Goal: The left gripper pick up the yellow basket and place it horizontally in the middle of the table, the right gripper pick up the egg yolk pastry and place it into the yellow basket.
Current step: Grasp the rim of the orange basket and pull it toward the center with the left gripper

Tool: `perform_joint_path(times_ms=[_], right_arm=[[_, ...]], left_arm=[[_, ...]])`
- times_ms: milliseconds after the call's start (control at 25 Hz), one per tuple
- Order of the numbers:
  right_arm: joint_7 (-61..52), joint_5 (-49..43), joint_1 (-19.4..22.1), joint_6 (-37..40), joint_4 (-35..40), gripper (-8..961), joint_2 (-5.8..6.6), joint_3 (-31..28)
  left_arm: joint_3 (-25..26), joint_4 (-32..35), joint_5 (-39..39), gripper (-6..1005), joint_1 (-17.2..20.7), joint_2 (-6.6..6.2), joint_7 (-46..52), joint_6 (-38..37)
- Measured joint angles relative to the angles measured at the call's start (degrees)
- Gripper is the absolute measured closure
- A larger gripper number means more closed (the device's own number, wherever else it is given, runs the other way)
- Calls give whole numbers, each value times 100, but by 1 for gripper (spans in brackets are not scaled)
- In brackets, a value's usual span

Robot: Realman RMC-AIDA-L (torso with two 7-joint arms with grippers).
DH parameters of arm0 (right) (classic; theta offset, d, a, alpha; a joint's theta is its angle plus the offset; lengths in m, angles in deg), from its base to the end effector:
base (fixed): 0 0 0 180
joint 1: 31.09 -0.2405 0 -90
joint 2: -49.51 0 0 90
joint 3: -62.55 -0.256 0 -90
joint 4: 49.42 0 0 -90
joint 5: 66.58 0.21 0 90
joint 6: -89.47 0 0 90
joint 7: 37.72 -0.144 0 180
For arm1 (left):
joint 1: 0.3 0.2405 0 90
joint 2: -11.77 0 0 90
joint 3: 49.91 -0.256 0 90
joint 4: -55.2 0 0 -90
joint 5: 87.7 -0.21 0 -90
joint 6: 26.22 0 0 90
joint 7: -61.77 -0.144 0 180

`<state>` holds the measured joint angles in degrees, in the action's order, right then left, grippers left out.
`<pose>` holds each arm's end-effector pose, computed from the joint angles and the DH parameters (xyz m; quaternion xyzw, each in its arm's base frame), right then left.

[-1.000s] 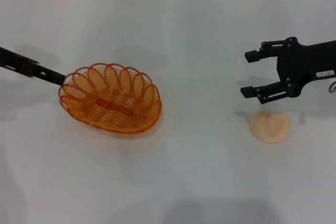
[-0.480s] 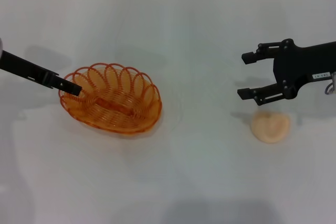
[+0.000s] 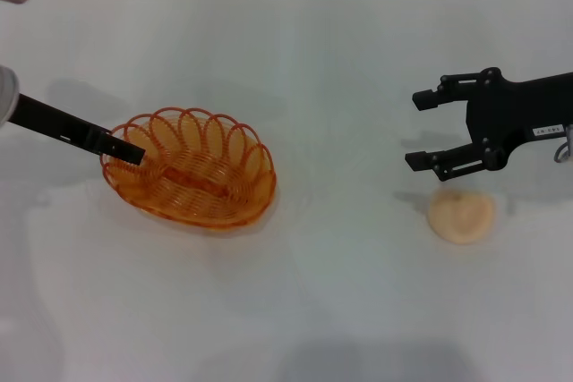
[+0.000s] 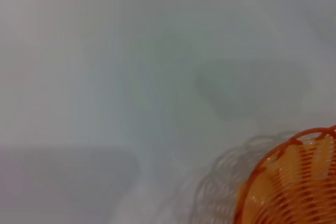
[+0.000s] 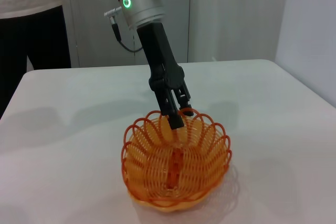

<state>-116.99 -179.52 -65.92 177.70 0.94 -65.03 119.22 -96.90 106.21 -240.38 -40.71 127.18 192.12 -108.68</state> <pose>0.2087 0.3656 0.0233 -0.9857 0.0281 0.1284 0.1056 -0.2737 0.3859 0.0437 -0.8664 -0.4512 0.0900 0.1943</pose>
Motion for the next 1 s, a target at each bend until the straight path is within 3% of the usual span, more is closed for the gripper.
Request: perform_joint_path(times_ms=[400,1000], right_arm=[[-1,0,-7,1,9,125,2,27],[-16,0,51,32,64,125,2,37]], left_arm=[[-179,-13,-26,610,4,104,-4,35],[-144,239,204,874,81,192,222,-222]])
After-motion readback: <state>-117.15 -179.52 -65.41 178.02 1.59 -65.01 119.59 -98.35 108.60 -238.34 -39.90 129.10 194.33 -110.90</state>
